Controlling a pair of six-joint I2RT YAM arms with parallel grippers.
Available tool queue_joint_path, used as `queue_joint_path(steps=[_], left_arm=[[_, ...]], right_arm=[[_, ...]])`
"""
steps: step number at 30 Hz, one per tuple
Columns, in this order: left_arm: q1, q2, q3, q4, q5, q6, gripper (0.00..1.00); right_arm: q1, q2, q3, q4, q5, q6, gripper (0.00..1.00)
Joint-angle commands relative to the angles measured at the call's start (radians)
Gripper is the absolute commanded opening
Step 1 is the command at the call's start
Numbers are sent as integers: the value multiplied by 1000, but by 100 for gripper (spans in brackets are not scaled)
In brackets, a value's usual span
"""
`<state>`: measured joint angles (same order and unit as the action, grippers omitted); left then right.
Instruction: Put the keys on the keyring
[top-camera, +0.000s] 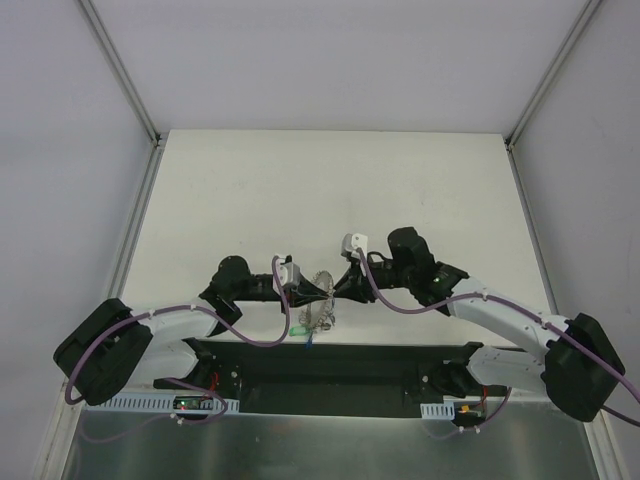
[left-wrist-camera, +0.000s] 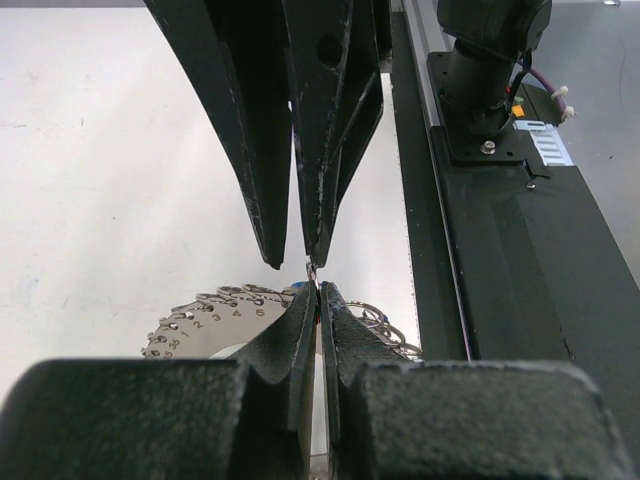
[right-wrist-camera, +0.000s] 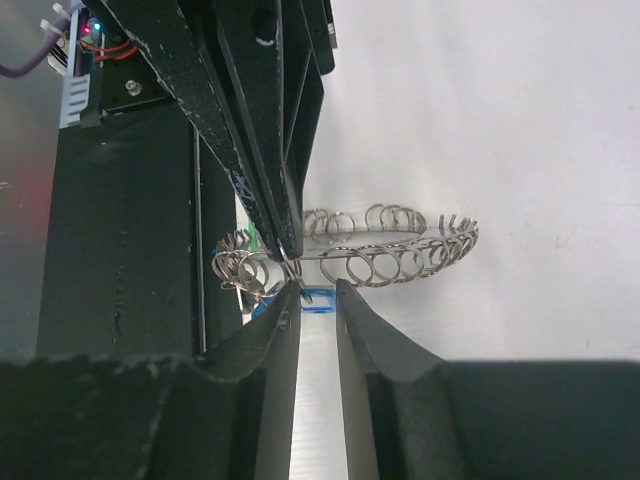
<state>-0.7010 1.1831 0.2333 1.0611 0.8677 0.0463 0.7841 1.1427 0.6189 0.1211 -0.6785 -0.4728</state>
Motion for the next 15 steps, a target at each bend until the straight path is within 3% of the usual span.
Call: queue_joint_path(steps=[1, 6, 15], left_arm=[[-6, -27, 46, 97, 34, -11, 0], [-6, -16, 44, 146, -16, -39, 0], [-6, 62, 24, 384, -24, -155, 0]], right_arm=[[-23, -29, 61, 2, -93, -13, 23], [-22, -72, 64, -18, -75, -21, 23], [-22, -80, 76, -17, -67, -33, 23]])
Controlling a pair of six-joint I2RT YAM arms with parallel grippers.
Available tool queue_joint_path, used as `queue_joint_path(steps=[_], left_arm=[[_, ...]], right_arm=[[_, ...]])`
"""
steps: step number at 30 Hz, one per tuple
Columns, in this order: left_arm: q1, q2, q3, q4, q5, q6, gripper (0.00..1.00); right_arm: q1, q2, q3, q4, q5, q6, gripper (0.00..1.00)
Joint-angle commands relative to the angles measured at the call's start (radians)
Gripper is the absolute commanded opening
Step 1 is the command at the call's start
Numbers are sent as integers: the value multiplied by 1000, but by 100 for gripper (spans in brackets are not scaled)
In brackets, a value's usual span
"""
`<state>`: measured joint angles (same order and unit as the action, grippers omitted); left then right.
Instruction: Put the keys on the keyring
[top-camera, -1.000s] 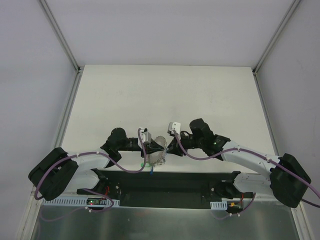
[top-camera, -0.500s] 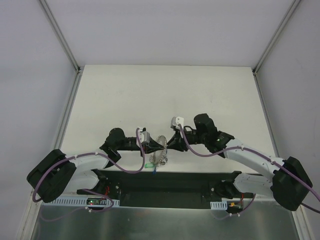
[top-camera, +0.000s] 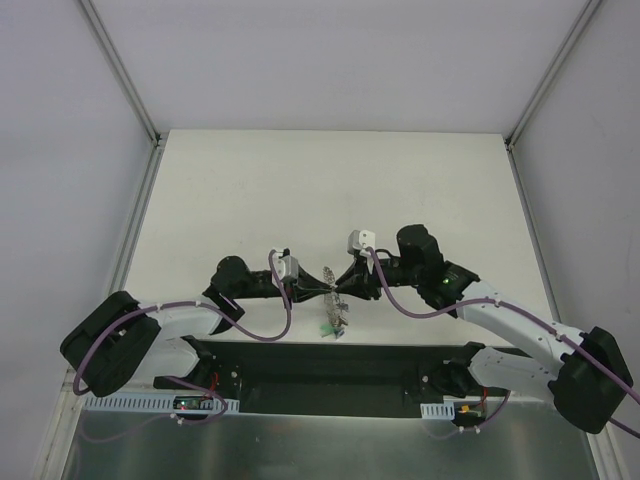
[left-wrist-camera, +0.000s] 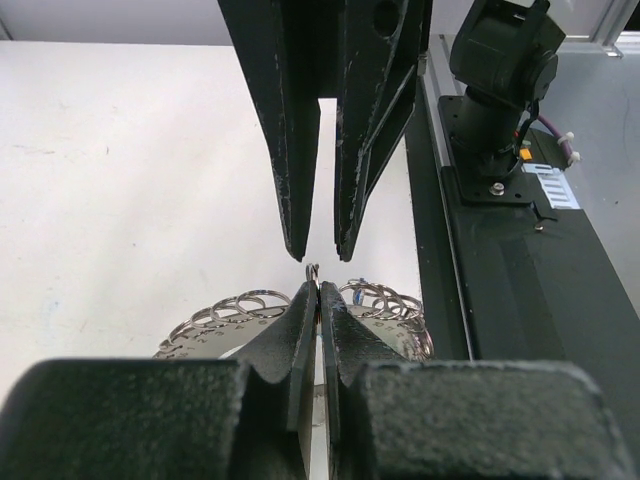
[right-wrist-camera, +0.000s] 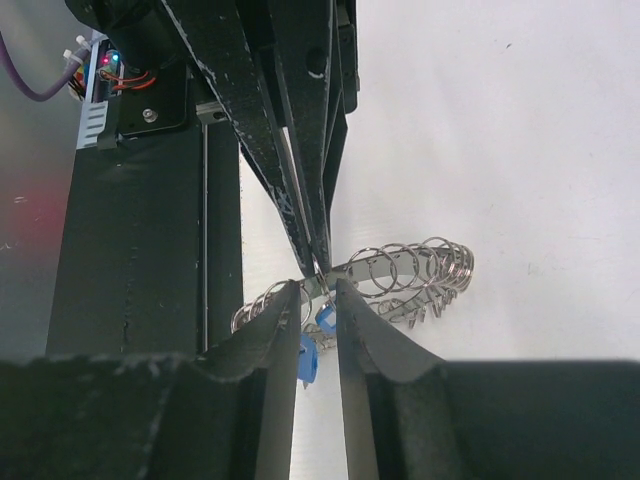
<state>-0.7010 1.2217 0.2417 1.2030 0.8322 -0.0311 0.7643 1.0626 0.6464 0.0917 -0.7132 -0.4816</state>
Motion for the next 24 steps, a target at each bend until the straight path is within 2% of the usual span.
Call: queue_joint_path(steps=[1, 13, 24], left_arm=[[-8, 32, 15, 253, 16, -84, 0], [-8, 10, 18, 273, 24, -95, 0], [-8, 12, 10, 290, 27, -107, 0]], right_arm=[[-3, 3, 52, 13, -35, -28, 23], [-8, 45, 56, 2, -37, -51, 23], [-8, 66, 76, 3, -81, -52, 9]])
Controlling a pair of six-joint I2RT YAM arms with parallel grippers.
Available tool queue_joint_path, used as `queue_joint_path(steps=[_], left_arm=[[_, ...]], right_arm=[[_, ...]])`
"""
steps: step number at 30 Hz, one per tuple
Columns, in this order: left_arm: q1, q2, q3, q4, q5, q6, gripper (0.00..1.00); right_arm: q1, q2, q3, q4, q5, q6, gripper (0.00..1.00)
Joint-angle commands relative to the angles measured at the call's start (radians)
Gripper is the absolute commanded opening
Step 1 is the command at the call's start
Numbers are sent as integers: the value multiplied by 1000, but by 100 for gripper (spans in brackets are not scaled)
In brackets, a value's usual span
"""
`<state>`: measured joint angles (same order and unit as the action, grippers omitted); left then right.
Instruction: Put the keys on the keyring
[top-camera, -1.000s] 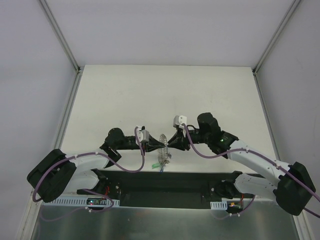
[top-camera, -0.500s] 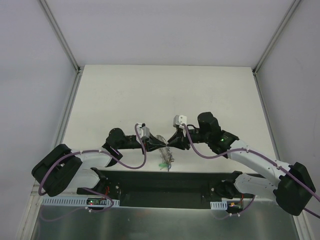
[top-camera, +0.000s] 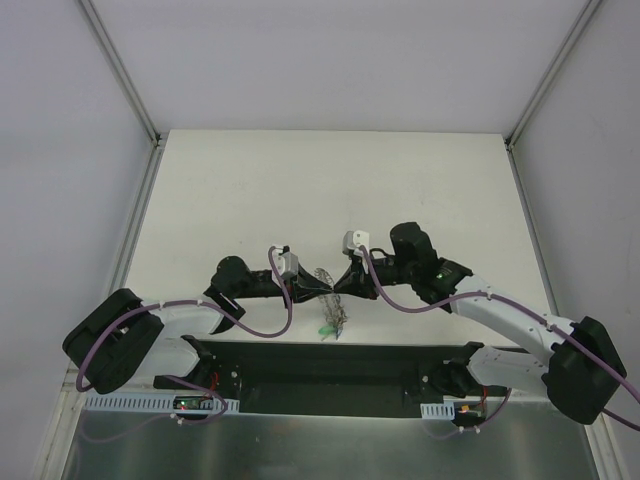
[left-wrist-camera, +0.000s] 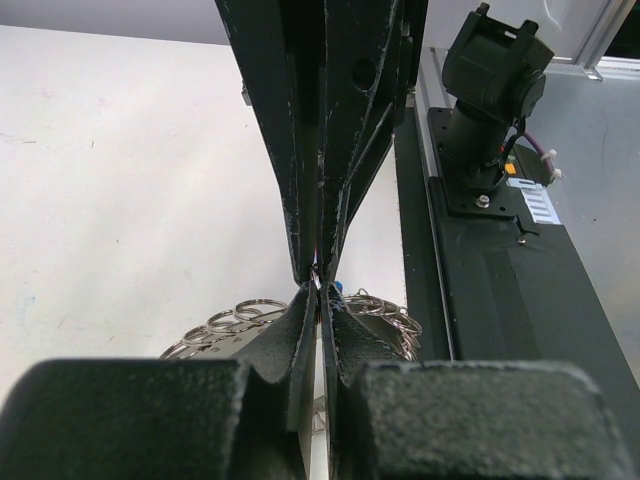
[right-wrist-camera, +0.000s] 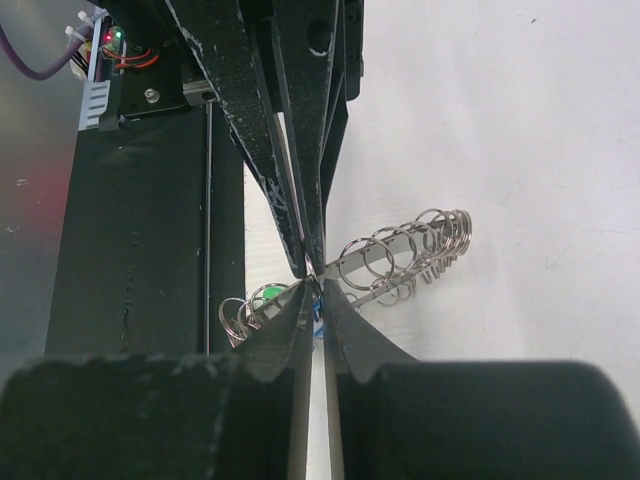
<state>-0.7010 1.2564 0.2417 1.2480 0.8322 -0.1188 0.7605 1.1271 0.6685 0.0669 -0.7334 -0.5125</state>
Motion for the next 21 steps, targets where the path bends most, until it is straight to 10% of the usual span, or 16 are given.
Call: queue_joint_path(steps=[1, 8, 13, 21], left_arm=[[-8, -23, 11, 245, 28, -19, 0], [-5, -46, 11, 179, 25, -12, 6], [1, -181, 135, -375, 24, 138, 29], [1, -186, 269, -692, 53, 229, 36]], right_arm=[[-3, 2, 57, 27, -66, -21, 5], [-1, -6, 100, -68, -57, -73, 1], [8, -6, 199, -321, 12, -170, 1], [54, 40, 312, -518, 129, -261, 1]])
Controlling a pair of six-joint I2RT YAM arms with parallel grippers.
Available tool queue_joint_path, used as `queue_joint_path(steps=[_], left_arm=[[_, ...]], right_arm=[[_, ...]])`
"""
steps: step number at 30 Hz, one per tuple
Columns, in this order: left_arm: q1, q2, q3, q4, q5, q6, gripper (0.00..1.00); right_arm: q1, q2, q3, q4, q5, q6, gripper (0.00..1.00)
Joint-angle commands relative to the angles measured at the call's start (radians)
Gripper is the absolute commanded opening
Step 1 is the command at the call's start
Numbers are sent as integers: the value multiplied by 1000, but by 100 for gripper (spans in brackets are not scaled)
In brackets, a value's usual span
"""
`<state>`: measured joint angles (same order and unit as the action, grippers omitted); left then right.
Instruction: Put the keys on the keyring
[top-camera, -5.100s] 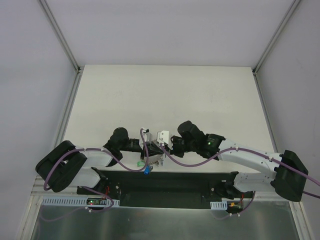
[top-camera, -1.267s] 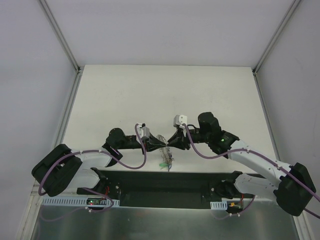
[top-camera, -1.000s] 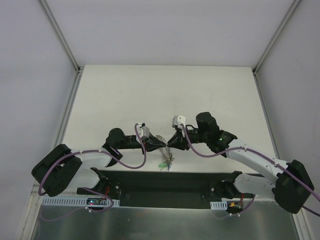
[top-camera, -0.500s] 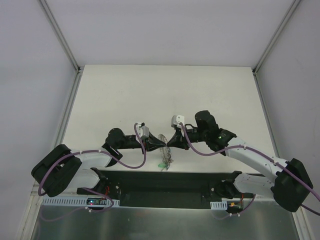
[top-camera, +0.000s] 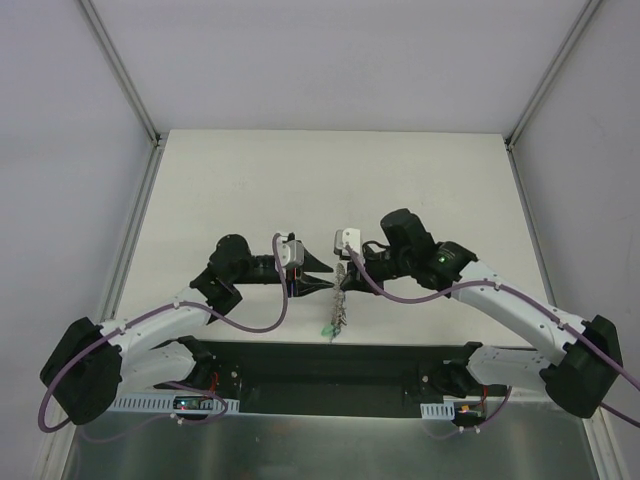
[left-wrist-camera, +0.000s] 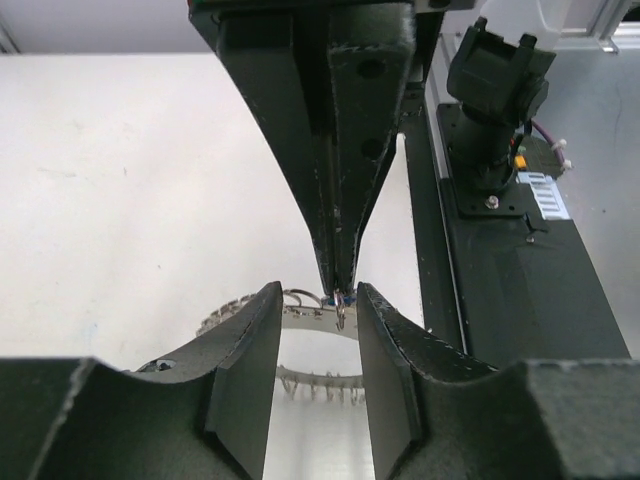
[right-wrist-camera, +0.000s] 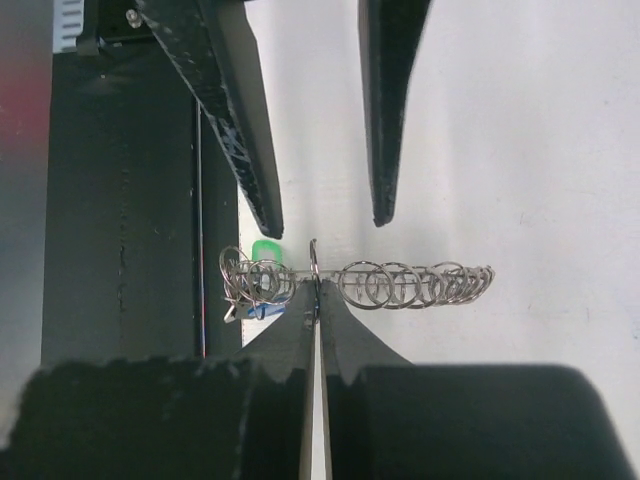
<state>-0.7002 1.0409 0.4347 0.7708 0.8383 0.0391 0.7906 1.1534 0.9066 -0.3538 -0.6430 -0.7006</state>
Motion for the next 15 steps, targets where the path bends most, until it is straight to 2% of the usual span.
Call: queue_joint_path(steps=[1, 15], left_arm=[[2, 39, 99, -234, 50, 73, 36], [-18, 123, 136, -263, 143, 120, 35]], right_arm=[[27, 15, 81, -112, 45, -79, 1], [53, 74, 133, -152, 77, -102, 1]])
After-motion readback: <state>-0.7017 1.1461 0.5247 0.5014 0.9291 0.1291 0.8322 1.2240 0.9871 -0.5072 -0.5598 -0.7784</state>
